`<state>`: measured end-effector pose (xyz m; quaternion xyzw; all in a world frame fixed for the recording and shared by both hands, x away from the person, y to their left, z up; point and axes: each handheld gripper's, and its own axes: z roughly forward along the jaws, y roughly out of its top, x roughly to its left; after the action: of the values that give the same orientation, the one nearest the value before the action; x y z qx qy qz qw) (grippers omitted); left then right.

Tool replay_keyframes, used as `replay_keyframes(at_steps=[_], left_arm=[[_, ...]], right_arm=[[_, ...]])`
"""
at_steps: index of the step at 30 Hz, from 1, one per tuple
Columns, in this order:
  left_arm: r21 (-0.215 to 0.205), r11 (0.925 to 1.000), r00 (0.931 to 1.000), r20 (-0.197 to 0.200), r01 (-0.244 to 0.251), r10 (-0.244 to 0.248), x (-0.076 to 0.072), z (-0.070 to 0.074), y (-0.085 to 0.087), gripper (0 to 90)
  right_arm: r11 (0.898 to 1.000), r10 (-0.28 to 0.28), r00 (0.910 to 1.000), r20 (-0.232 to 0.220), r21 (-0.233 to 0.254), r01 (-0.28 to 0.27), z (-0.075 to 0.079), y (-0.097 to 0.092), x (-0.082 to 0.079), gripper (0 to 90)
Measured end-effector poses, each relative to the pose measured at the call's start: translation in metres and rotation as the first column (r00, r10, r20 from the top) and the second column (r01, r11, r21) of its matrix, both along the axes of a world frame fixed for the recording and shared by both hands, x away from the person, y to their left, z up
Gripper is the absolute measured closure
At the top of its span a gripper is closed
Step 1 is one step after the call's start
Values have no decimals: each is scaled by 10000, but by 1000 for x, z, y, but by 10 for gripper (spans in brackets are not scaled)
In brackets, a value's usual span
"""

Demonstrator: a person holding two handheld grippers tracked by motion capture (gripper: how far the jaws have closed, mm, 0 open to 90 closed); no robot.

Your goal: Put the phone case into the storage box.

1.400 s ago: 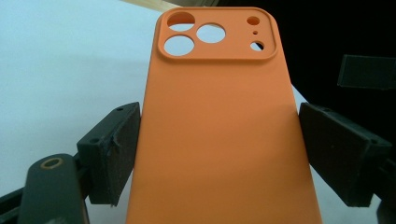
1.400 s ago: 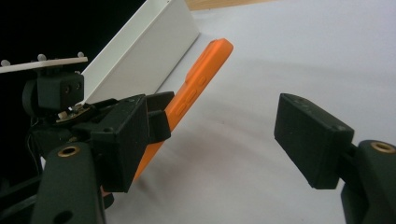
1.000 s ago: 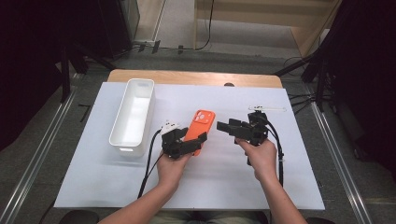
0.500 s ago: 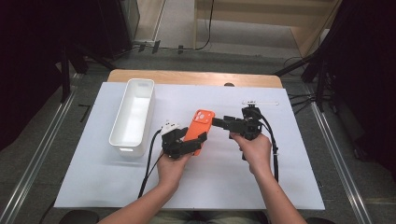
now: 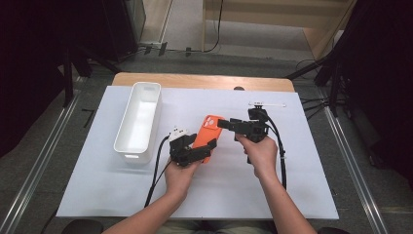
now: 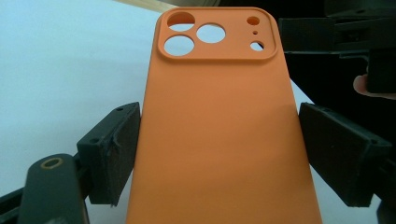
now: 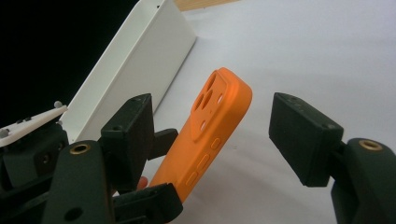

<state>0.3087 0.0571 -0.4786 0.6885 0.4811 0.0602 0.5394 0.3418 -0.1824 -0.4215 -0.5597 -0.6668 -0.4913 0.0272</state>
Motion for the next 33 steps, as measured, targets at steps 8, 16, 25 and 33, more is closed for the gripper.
replay_keyframes(at_steps=[8, 16, 25, 33], left_arm=[[-73, 10000, 10000, 26, -27, 27, 0, 1, 0, 156], [-47, 10000, 9999, 79, -82, 83, 0, 2, 0, 156], [-41, 10000, 9999, 129, -56, 57, -1, 2, -1, 156], [-3, 9999, 9997, 201, -139, 139, -2, 2, -1, 156]], right_arm=[[9997, -242, 9994, -250, 71, 243, -5, 2, 7, 316], [9991, -383, 9991, -198, 152, 386, -9, 3, 11, 358], [9979, -469, 9973, -565, 410, 492, -13, 10, 17, 409], [9971, -480, 9948, -903, 552, 532, -16, 14, 22, 521]])
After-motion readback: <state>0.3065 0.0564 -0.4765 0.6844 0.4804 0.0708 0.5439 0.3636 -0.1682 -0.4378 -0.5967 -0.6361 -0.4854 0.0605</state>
